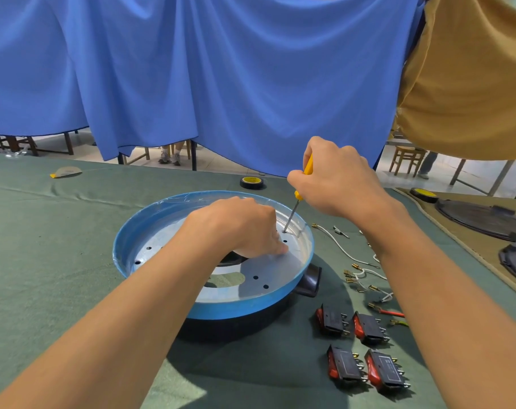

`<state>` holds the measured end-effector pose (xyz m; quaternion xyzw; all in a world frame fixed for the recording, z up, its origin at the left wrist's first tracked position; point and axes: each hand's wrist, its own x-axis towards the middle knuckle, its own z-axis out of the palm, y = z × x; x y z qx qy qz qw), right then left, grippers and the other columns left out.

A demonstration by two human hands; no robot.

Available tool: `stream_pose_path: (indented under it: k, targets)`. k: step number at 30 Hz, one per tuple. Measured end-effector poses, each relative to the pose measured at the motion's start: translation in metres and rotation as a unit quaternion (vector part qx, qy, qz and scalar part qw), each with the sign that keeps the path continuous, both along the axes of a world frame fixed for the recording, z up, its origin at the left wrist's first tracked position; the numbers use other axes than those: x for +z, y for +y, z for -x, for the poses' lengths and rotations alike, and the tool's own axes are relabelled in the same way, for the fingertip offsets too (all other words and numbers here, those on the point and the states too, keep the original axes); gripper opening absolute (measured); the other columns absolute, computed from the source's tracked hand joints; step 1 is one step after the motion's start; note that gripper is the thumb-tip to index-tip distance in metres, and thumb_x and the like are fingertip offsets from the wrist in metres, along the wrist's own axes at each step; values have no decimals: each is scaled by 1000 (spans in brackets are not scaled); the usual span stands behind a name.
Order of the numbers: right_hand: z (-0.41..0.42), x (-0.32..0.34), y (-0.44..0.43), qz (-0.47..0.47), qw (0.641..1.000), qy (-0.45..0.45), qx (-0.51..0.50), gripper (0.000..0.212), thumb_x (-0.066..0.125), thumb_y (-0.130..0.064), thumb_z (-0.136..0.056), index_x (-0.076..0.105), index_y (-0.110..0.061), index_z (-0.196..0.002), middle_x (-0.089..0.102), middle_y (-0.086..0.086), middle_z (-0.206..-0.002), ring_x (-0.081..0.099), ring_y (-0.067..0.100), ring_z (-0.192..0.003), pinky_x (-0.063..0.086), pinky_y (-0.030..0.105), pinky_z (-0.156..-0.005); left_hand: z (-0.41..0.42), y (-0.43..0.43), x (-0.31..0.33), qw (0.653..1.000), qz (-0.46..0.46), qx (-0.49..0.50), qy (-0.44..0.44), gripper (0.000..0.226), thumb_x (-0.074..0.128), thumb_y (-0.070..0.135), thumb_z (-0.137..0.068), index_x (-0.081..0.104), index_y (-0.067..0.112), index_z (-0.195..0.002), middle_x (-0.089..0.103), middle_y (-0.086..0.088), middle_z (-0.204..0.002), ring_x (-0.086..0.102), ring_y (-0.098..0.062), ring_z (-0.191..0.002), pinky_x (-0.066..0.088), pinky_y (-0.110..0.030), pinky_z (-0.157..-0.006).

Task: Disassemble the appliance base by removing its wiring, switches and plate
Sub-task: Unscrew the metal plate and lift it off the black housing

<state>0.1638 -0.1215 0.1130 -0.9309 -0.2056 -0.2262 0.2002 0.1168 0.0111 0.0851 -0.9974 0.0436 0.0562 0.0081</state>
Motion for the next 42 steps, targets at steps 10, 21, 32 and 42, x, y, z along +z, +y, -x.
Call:
stream_pose_path:
  k: [10, 21, 32, 42]
  targets:
    - [-2, -5, 1, 0, 999, -26, -34, 30, 46, -48, -92, 46, -18, -91, 42, -1, -73, 47, 33, -82, 33, 38, -68, -1, 1, 0, 1000, -1, 7, -7, 51, 47, 62, -91, 58, 33, -132, 60, 1, -126, 51, -20, -98, 40, -33, -81]
    - [1, -3, 5, -16, 1000, 0, -10, 22, 51, -38, -89, 44, -18, -90, 47, 1, -77, 49, 32, -83, 34, 36, -65, 0, 2, -2, 1000, 7, 0, -9, 51, 47, 60, -92, 58, 32, -133, 62, 3, -125, 51, -16, -93, 38, -30, -76]
    - [1, -1, 4, -35, 999, 35, -1, 26, 55, -37, -85, 43, -18, -99, 45, 0, -80, 49, 30, -84, 37, 36, -67, 0, 2, -1, 1000, 6, -6, -10, 50, 47, 60, -92, 57, 33, -133, 61, 3, -127, 50, -16, -94, 37, -30, -76]
    - [2, 2, 2, -34, 999, 40, 6, 26, 59, -32, -83, 46, -19, -101, 47, 0, -83, 49, 31, -86, 37, 35, -66, 1, 2, -1, 1000, 5, -3, -13, 50, 47, 60, -92, 57, 33, -133, 61, 3, -127, 48, -15, -91, 34, -29, -72]
